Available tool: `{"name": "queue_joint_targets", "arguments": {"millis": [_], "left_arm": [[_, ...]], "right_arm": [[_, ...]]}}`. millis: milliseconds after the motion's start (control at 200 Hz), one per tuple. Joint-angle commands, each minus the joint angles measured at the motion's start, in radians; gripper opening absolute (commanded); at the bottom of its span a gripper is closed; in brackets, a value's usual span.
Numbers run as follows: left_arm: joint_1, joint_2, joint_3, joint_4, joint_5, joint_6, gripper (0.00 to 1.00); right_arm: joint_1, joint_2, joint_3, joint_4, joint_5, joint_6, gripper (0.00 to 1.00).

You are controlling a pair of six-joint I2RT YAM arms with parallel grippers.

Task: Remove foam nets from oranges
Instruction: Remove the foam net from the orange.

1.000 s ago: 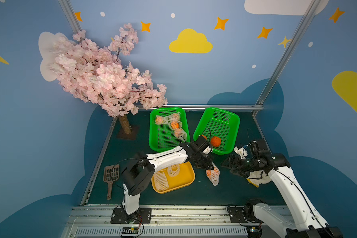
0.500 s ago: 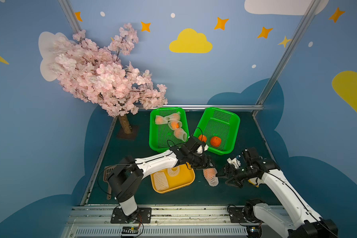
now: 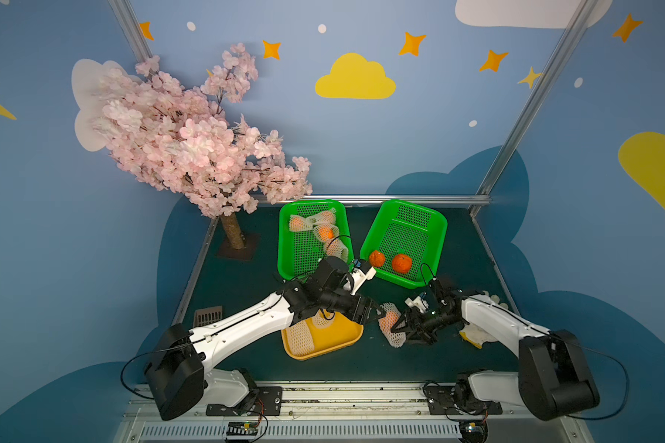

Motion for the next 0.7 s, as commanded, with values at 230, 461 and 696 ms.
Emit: {"name": "queue_joint_targets", "arguments": {"millis": [230, 461, 696], "left_arm": [[-0.033, -0.049, -0.132, 0.16, -0.067, 0.492, 0.77], [-0.143, 0.135, -0.011, 0.082, -0.118, 0.686, 0.76], [-0.197, 0.306, 0.075, 0.131, -0.124, 0.66, 0.76]], "right_arm": [[-0.007, 0.076, 0.155, -0.084, -0.055, -0.091, 0.0], [-0.029, 0.063, 0.169, -0.168, -0.133, -0.048, 0.0], [-0.052, 0.093, 0.147, -0.117, -0.198, 0.012, 0.0]]}}
